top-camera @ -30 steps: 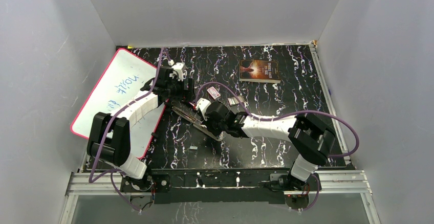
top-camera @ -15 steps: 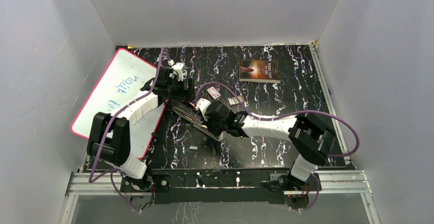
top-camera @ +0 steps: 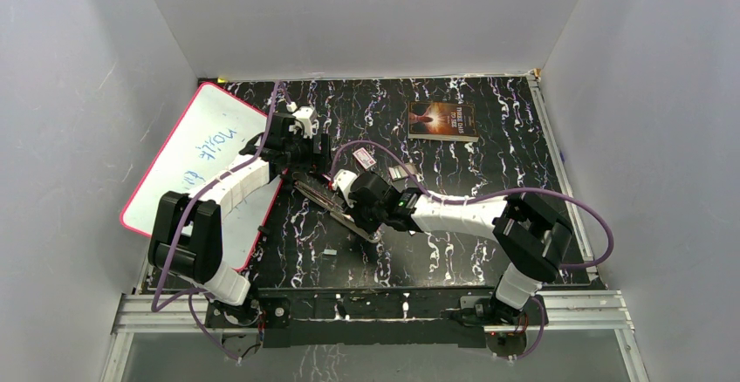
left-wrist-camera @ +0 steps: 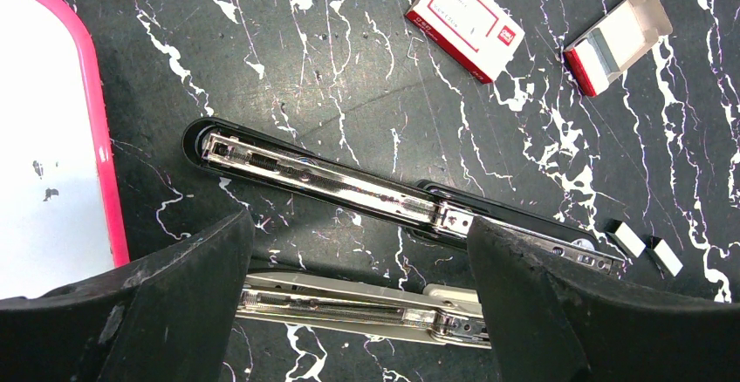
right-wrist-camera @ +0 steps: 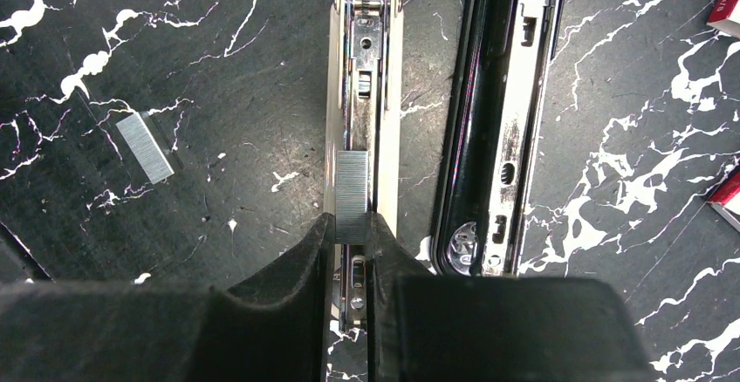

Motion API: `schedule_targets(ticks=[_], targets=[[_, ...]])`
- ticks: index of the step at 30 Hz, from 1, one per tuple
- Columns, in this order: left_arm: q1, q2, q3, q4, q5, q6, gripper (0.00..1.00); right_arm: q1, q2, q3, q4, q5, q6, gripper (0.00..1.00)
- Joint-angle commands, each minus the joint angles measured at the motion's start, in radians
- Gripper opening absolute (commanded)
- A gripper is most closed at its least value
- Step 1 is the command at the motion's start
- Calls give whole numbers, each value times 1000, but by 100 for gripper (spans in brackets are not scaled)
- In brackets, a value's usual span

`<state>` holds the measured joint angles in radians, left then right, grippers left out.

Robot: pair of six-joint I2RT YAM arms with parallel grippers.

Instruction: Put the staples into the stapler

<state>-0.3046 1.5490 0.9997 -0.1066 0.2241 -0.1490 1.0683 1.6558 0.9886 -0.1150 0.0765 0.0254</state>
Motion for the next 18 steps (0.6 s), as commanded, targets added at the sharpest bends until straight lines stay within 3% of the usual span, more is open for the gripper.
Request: schedule_targets(ticks=[1,18], targets=[[4,-5,31,-13,-2,11,91,-4,6,36,-43,-23,-6,0],[3,-6,31,-13,-3,12,92,-26,-24,16,15,-56,33,25]])
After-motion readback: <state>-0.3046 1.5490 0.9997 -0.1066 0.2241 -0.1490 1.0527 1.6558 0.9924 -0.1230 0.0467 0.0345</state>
